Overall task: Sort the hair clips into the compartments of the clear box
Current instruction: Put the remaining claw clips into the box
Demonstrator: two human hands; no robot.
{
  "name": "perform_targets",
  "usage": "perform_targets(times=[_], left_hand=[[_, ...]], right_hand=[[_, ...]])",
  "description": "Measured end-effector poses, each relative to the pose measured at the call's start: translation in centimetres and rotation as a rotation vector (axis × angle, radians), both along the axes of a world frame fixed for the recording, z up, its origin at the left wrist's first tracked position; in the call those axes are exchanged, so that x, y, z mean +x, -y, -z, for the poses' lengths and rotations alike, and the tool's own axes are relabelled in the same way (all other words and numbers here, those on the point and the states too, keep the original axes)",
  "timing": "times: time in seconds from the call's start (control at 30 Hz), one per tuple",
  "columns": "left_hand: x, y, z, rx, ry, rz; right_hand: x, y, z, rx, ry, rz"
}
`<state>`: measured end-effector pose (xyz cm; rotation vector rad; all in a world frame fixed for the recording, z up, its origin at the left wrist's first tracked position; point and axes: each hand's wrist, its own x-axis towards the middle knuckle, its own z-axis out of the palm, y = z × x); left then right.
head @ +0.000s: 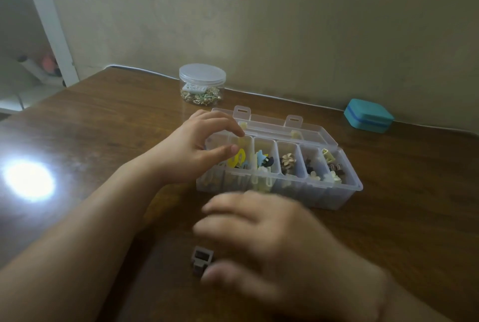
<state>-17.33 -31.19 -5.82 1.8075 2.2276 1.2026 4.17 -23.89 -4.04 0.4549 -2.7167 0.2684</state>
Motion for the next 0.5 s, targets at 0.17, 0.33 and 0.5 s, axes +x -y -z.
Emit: perform_targets(times=[0.17, 0.33, 0.5], left_hand=[[-0.2, 0.0, 0.0, -0.031, 0.023, -0.004], [-0.1, 0.0, 0.0, -0.013, -0.003, -0.006], [0.0, 0.0, -0.1, -0.035, 0.019, -0.006]], right_hand=[[-0.9, 1.6, 2.9, 0.121, 0.155, -0.206], [-0.4, -2.6, 0.8, -0.081, -0.157, -0.040], [-0.8, -7.8, -0.3, -0.205, -0.243, 0.468]])
